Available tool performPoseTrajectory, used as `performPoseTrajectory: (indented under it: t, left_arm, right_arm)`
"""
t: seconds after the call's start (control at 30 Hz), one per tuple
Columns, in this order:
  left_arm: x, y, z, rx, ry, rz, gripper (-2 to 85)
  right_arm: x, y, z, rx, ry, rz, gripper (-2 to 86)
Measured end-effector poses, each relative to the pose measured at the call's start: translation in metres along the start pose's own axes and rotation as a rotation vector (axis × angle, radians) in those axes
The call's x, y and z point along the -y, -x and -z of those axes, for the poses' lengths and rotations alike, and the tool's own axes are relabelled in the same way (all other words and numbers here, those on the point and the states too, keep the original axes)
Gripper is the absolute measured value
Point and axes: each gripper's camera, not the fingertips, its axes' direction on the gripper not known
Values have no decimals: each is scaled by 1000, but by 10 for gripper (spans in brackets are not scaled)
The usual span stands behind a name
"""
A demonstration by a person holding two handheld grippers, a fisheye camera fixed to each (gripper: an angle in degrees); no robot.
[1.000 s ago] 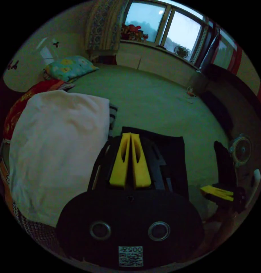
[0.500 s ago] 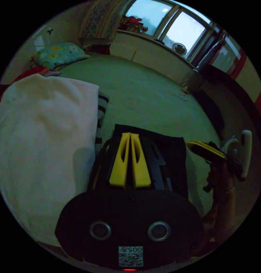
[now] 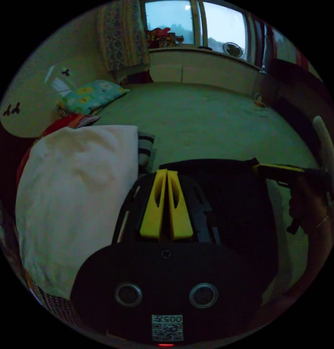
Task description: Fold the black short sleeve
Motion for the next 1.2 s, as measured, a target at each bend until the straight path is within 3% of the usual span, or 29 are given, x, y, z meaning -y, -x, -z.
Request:
performPoseTrajectory:
  t: [0.13, 0.23, 0.4, 0.63, 0.77, 1.0, 1.2]
  left_arm:
    - [1, 13, 2, -141, -15, 50, -6]
    - [2, 10, -4, -181, 25, -1, -6]
    - [1, -1, -18, -247, 118, -71, -6]
    - [1, 1, -45, -190, 188, -72, -1]
    - [5, 8, -39, -216, 106, -38, -3]
    - [2, 22, -50, -130, 136, 2, 1]
    - [-3, 35, -59, -228, 123, -32, 68]
  right_arm:
    - [-20, 14, 30, 26, -87, 35, 40]
    - [-39, 47, 32, 82, -87, 180, 1]
    - [-43, 79, -22, -18, 80, 246, -12]
    - [-48, 71, 4, -34, 68, 201, -12]
    - [-64, 74, 11, 116, 86, 207, -12]
    - [-69, 79, -19, 124, 361, 299, -12]
    - [-72, 62, 13, 43, 180, 278, 5]
